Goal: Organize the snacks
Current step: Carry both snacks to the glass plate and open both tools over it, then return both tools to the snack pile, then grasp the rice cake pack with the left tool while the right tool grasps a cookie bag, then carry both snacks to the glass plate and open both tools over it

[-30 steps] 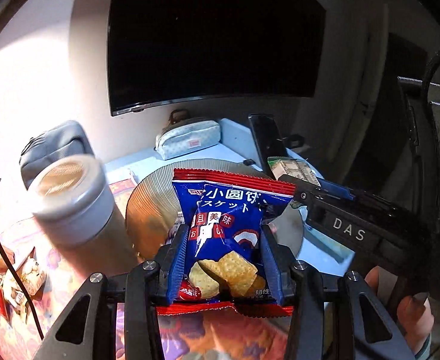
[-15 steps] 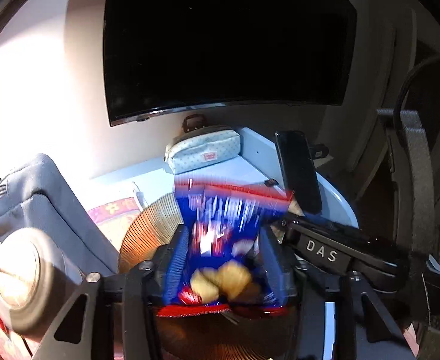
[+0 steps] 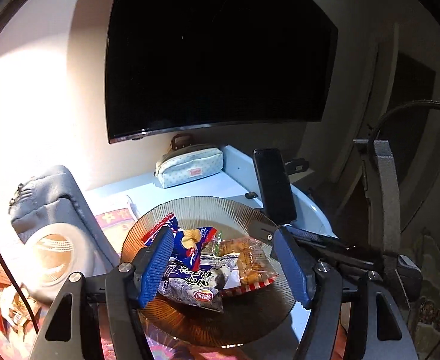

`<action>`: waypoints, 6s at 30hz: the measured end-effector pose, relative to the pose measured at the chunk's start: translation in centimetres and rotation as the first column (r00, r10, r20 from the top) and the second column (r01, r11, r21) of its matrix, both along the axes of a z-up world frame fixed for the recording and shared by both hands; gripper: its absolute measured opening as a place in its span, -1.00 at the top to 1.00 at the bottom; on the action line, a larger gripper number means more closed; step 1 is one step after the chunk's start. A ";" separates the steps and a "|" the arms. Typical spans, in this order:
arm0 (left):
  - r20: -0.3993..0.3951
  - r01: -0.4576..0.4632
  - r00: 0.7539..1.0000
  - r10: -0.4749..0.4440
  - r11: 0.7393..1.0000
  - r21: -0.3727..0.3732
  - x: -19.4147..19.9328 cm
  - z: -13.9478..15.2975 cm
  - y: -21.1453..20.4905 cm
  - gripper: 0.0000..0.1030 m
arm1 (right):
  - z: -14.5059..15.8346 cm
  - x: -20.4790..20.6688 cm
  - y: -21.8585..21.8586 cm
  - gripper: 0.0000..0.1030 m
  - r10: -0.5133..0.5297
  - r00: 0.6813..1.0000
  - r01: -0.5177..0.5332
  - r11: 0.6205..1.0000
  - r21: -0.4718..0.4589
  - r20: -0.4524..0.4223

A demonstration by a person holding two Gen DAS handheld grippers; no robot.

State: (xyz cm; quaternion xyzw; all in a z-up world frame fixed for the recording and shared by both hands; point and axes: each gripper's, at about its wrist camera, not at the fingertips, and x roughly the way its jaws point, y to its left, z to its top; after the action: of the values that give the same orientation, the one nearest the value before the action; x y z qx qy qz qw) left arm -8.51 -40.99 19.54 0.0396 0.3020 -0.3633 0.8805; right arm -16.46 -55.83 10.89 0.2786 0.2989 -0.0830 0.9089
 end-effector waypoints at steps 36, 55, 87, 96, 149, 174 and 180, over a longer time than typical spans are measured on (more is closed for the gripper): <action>-0.074 -0.496 0.868 0.490 0.863 -0.102 0.5 -3.0 42.9 -0.44 | -0.8 2.0 30.3 -0.20 0.548 0.814 -0.579 0.790 -0.203 -0.191; -0.191 -0.581 0.784 0.591 0.806 0.112 13.8 -15.0 48.8 -0.77 | -6.5 14.4 35.1 -0.20 0.459 0.869 -0.483 0.868 -0.115 -0.183; -0.244 -0.593 0.746 0.620 0.785 0.179 16.9 -18.5 48.7 -0.08 | -8.7 21.4 36.6 -0.51 0.348 0.916 -0.370 0.925 -0.084 -0.199; -0.204 -0.634 0.730 0.652 0.758 0.152 15.2 -17.5 49.1 0.11 | -7.1 17.6 36.7 -0.16 0.407 0.900 -0.423 0.901 -0.092 -0.153; -0.151 -0.135 0.980 0.133 0.991 0.001 -0.7 -9.7 23.9 0.11 | -2.6 -4.5 22.7 -0.13 0.327 0.944 -0.328 0.914 -0.239 -0.045; -0.043 0.100 0.994 -0.099 0.995 0.016 -2.5 -3.9 2.3 0.13 | 1.7 -3.2 3.2 -0.13 0.026 0.996 -0.014 0.990 -0.141 0.083; -0.039 0.084 0.996 -0.083 0.996 0.027 -1.2 -3.7 0.1 0.14 | 1.5 -1.3 1.3 -0.13 0.011 0.997 -0.001 0.992 -0.129 0.073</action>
State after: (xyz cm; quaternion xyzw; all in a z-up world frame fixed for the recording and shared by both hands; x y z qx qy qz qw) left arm -9.69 -40.90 15.85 0.0580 0.3218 -0.3960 0.8581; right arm -17.79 -54.51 12.35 0.2212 0.2599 -0.0889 0.9358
